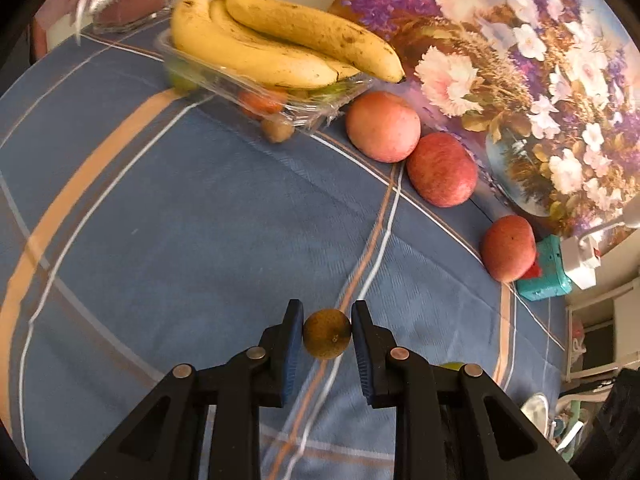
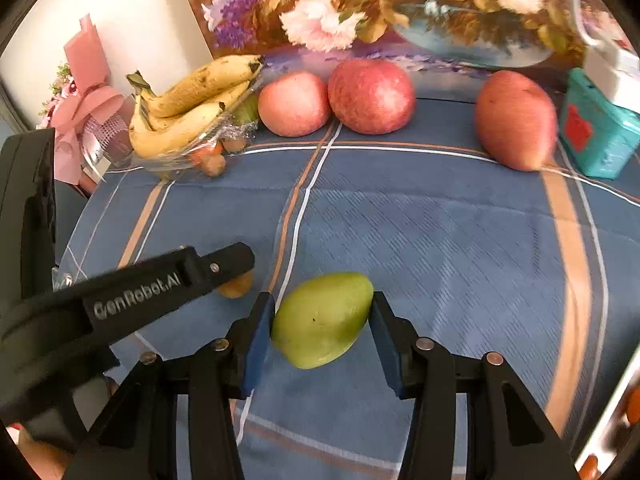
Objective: Organize fruits
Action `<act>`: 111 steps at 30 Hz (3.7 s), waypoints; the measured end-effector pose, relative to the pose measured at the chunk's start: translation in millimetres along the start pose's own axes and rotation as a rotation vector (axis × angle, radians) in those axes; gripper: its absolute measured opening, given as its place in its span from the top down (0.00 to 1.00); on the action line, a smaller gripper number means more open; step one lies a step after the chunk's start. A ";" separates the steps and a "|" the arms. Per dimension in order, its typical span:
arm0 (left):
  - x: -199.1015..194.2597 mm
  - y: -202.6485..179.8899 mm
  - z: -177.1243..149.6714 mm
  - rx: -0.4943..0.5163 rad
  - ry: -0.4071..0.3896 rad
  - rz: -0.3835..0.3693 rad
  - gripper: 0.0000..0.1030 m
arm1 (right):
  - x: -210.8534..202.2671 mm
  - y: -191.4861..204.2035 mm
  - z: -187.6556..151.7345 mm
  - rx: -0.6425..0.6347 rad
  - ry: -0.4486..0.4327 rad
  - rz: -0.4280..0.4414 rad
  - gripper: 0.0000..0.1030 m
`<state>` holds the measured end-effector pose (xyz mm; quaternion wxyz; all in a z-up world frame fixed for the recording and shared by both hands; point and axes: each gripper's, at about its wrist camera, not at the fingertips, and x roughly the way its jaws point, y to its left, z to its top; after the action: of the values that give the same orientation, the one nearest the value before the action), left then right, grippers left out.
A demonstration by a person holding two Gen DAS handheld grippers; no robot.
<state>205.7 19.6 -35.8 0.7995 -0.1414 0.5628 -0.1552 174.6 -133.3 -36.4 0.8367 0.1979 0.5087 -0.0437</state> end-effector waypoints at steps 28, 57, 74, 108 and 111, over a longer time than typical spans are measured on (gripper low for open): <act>-74.7 -53.6 -106.6 0.156 -0.038 0.002 0.74 | -130.4 -46.9 -110.7 0.093 -0.023 -0.121 0.51; -13.4 -184.2 -188.6 0.498 0.153 -0.180 0.75 | -156.4 -203.1 -131.3 0.455 0.017 -0.355 0.51; -8.0 -175.6 -189.4 0.449 0.195 -0.217 0.73 | -155.5 -206.3 -137.8 0.460 0.020 -0.363 0.51; -45.4 -82.3 -174.8 0.422 -0.050 0.229 0.00 | -160.2 -149.0 -156.2 0.248 -0.125 -0.381 0.00; -52.0 -81.9 -178.9 0.431 -0.047 0.237 0.00 | -159.1 -141.4 -163.1 0.231 -0.113 -0.377 0.00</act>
<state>13.1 -43.2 -16.8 0.8367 0.0957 0.5106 -0.1732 -76.4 -222.3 -4.6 0.8127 0.1911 0.4806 -0.2684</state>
